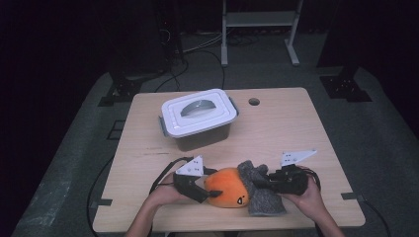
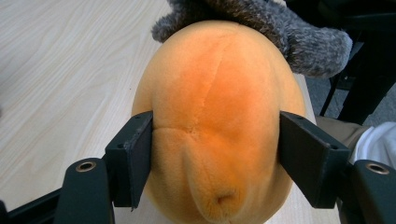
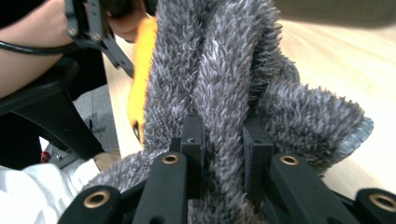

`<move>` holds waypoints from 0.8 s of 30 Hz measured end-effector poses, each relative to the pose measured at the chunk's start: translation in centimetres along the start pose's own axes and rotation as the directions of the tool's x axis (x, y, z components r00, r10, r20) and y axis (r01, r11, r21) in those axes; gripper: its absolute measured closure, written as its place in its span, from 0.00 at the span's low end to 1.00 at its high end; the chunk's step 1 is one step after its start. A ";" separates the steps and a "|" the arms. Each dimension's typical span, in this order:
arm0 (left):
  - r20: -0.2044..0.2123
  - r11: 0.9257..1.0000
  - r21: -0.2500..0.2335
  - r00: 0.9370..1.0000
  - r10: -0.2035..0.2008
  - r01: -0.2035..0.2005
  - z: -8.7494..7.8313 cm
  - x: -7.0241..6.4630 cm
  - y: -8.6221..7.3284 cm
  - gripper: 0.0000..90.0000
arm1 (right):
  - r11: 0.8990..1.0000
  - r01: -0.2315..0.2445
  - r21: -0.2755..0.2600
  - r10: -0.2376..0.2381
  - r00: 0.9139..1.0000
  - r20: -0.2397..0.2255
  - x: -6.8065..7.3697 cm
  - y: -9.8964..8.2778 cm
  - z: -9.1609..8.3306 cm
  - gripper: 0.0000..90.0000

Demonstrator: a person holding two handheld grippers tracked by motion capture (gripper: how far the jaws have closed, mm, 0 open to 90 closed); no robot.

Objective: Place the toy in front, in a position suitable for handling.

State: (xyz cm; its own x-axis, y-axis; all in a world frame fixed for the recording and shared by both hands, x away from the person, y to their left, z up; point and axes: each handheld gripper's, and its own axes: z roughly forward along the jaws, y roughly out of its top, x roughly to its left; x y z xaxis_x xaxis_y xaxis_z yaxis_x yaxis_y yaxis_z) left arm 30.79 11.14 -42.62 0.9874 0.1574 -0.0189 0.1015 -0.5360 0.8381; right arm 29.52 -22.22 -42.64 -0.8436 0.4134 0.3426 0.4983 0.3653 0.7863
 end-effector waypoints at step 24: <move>-0.101 0.998 -0.053 0.995 0.010 -0.016 1.3 -0.8 1.3 0.42 | 0.998 0.053 -0.028 -0.052 0.998 0.041 1.1 1.0 -1.1 0.83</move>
State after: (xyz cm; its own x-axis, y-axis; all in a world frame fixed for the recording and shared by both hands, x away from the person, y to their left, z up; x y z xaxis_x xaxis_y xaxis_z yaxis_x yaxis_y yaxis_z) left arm 30.26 9.23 -42.25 0.9711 0.2346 0.0448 0.0793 -0.4935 0.8661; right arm 28.89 -22.35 -40.89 -0.8595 0.4275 0.2803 0.4472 0.3634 0.8173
